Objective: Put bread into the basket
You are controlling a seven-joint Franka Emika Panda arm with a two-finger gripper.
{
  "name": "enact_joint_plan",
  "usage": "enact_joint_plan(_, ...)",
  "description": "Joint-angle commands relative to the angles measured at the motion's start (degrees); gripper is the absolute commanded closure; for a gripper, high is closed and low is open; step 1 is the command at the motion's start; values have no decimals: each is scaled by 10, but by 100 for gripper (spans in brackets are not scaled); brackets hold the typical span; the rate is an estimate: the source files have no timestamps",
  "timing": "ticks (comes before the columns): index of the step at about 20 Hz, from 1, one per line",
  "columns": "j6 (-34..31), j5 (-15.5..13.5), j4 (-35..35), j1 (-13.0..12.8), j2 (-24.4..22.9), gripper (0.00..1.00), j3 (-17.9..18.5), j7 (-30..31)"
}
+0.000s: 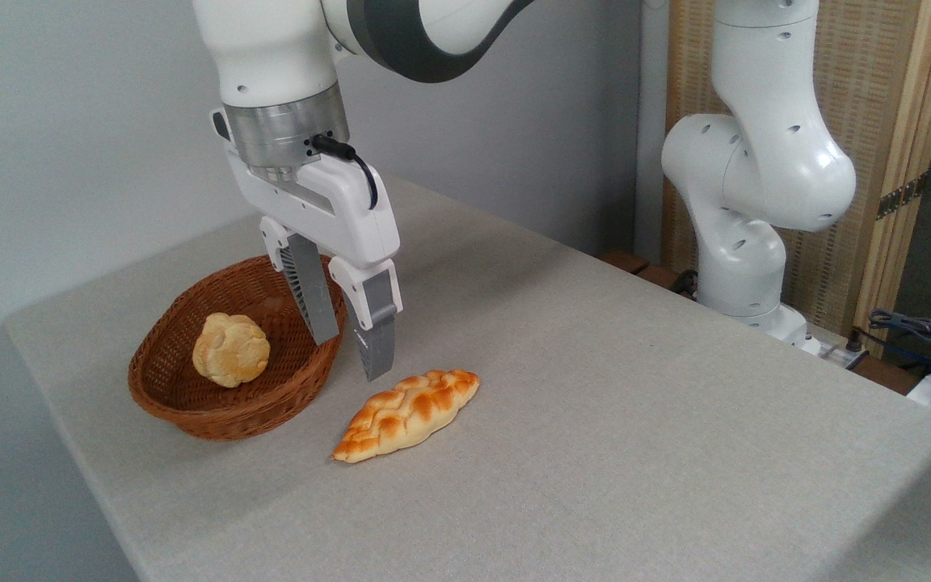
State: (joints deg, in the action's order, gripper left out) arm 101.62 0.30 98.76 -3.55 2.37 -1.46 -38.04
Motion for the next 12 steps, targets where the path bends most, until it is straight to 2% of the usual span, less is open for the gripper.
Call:
enact_joint_plan(1,-17,-7,-8,-5,2,0,7,-8)
enact_joint_plan(12,-18,-7,-8,-6,2,0,8,-9)
